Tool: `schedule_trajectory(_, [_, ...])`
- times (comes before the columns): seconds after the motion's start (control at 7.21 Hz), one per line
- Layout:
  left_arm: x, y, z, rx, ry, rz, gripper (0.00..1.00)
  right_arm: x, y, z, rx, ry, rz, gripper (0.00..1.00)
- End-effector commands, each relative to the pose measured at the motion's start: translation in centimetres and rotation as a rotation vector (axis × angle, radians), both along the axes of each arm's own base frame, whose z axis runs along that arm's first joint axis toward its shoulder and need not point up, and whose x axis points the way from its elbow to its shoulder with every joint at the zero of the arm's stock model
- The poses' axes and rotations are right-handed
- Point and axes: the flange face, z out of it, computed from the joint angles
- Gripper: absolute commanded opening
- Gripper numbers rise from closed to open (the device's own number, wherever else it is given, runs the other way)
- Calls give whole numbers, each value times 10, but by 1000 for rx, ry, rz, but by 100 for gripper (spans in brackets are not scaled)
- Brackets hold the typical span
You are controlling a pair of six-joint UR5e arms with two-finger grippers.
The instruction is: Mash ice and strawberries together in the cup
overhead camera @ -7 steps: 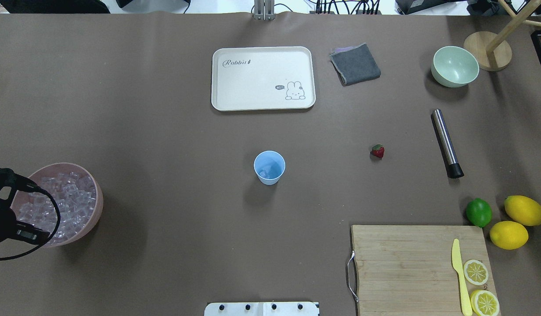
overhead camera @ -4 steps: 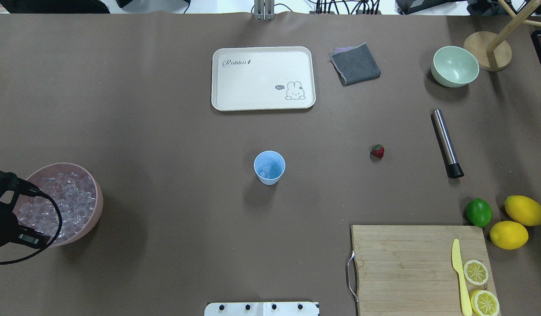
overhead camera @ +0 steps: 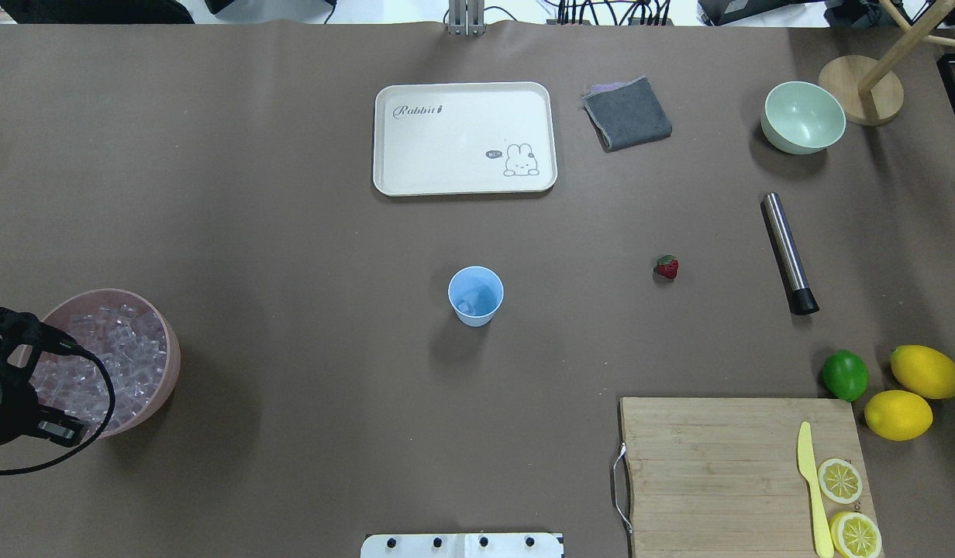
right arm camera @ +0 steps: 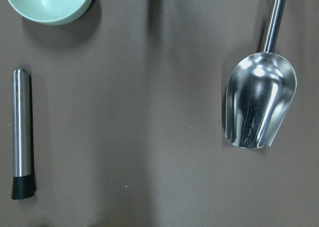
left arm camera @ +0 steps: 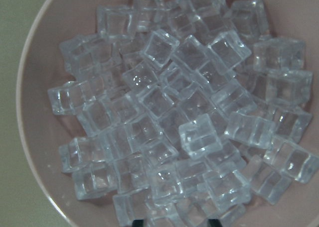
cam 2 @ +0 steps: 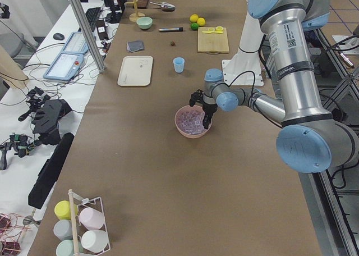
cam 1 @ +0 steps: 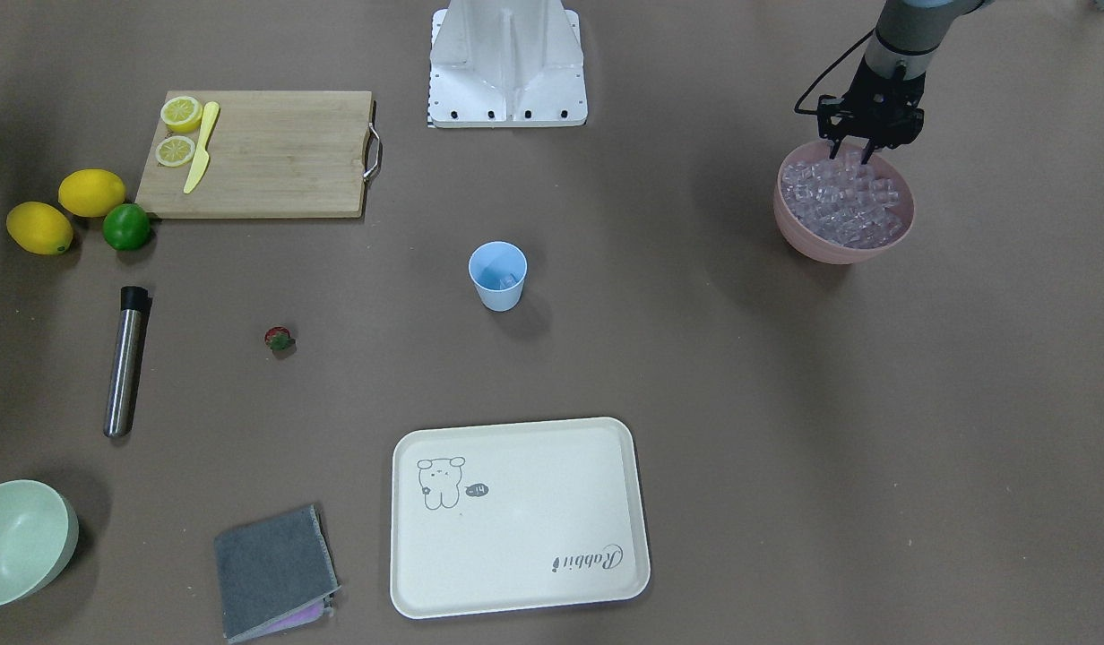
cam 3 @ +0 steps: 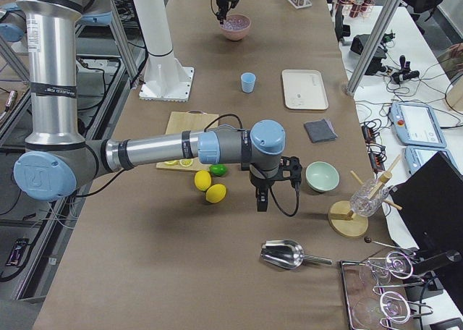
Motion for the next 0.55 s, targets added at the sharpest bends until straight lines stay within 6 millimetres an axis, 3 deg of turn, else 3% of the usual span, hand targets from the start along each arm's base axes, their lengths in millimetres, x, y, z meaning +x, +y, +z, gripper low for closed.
schedule_trajectory(0.0, [2, 2, 0, 0, -1, 9, 49, 2, 2, 2, -4, 5, 5, 100])
schedule_trajectory(0.28, [6, 3, 3, -2, -5, 11, 45, 2, 2, 2, -2, 8, 4, 100])
schedule_trajectory(0.42, [6, 2, 4, -2, -6, 10, 36, 3, 1, 1, -2, 8, 7, 100])
